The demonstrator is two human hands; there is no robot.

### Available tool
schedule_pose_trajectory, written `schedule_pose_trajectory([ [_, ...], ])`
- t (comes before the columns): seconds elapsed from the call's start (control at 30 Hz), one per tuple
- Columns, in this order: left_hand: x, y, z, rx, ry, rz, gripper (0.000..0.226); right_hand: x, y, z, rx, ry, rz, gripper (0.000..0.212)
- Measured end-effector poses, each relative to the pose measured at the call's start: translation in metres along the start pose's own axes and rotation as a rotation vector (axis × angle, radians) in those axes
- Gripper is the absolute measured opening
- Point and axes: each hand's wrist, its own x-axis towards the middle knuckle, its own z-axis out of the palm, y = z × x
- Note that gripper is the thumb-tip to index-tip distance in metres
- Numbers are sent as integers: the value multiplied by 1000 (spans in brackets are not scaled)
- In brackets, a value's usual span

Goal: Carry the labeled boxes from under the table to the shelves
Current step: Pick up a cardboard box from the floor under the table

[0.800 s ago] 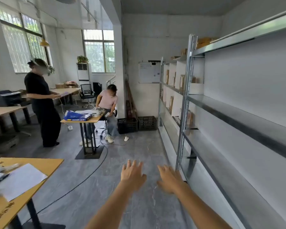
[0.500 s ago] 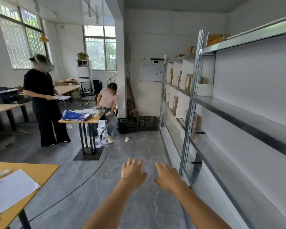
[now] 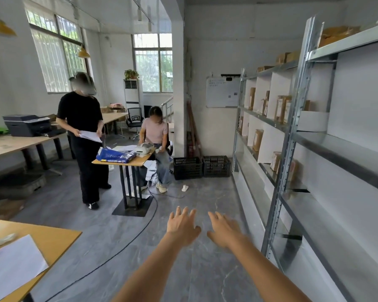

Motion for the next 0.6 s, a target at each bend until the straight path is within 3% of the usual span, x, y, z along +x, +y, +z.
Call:
schedule_pose_trajectory([
  [0.3, 124, -22, -10, 23, 36, -60, 65, 130, 27, -20, 19, -8, -51, 67],
  [0.6, 220, -93, 1, 16, 9, -188, 63, 259, 0, -20, 6, -44, -152, 74],
])
